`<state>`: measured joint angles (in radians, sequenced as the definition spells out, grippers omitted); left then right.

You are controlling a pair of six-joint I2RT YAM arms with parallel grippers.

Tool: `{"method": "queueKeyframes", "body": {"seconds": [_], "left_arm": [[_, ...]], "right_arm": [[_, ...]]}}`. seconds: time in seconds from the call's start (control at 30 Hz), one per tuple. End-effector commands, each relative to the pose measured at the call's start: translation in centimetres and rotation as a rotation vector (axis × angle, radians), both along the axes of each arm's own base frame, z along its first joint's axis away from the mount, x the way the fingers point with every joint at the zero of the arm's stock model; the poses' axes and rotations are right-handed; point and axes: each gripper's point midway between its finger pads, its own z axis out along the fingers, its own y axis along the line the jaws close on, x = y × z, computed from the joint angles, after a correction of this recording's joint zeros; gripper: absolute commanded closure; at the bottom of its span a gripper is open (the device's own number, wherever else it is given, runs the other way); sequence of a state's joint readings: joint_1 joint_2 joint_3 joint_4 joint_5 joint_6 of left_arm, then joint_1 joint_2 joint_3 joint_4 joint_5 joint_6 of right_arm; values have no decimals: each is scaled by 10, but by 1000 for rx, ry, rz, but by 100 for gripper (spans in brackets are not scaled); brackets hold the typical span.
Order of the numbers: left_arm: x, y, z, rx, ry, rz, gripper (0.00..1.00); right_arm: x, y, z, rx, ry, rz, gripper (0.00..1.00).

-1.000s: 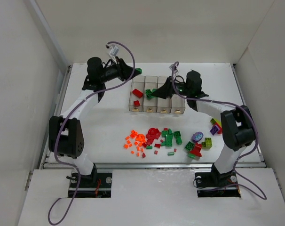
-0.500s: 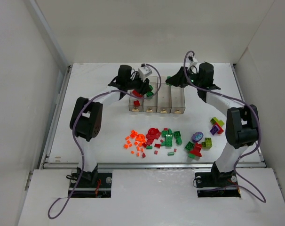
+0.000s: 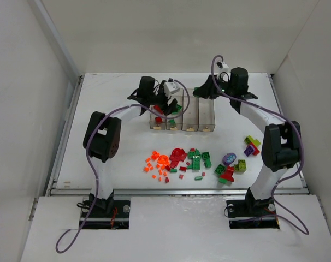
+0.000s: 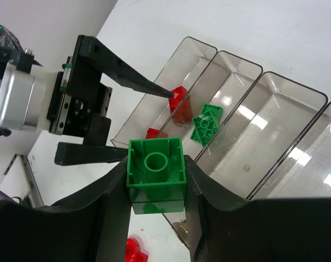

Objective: Sort the legos into containers by color

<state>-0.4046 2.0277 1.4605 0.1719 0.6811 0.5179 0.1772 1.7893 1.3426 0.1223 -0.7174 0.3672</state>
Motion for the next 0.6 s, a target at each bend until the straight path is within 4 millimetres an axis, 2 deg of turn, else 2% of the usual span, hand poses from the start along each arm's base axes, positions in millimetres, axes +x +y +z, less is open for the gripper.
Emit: {"method": "queueKeyframes", "body": {"seconds": [0.0, 0.03, 0.07, 0.1, 0.13, 0.17, 0.23, 0.27, 0.3, 0.33, 0.37, 0.4, 0.43, 0.47, 0.5, 0.53, 0.57], "left_arm": [[-16, -10, 52, -10, -122, -139, 24], [-28, -14, 61, -22, -159, -227, 25], [-38, -8, 76, -38, -182, -262, 25], [-48, -3, 83, -50, -172, -299, 25], [-69, -7, 91, -91, -163, -383, 26], [-82, -6, 111, -102, -223, -437, 26], [-103, -4, 118, -130, -203, -489, 24], [-112, -6, 128, -164, -198, -519, 23], [-122, -5, 138, -197, -144, -510, 23], [-122, -7, 152, -233, -160, -508, 21], [-126, -8, 153, -265, -122, -499, 21], [-131, -9, 165, -301, -107, -492, 21], [-131, -15, 183, -345, -164, -500, 21], [-139, -15, 180, -387, -43, -468, 20], [-143, -15, 182, -410, -17, -482, 20], [-149, -18, 193, -429, -23, -493, 20], [-156, -21, 195, -437, -7, -518, 20]], "right_arm": [[4, -2, 39, -14, -118, 17, 100], [4, -2, 40, -14, -118, 17, 100], [-3, 0, 47, -3, -131, 47, 100], [-8, 2, 62, 7, -160, 66, 100], [-13, 3, 67, 4, -185, 91, 100], [-21, 7, 78, 13, -217, 137, 100], [-42, 20, 99, 19, -280, 213, 100], [-48, 21, 105, 18, -305, 234, 100], [-61, 32, 111, 32, -317, 291, 100], [-71, 35, 116, 37, -328, 310, 100], [-74, 35, 121, 38, -340, 311, 100], [-82, 41, 120, 43, -338, 337, 100], [-90, 47, 125, 43, -358, 358, 100], [-99, 50, 131, 47, -372, 369, 100], [-104, 53, 131, 49, -373, 379, 100], [-113, 61, 136, 50, -395, 404, 100], [-120, 62, 146, 52, -421, 402, 100]]}}
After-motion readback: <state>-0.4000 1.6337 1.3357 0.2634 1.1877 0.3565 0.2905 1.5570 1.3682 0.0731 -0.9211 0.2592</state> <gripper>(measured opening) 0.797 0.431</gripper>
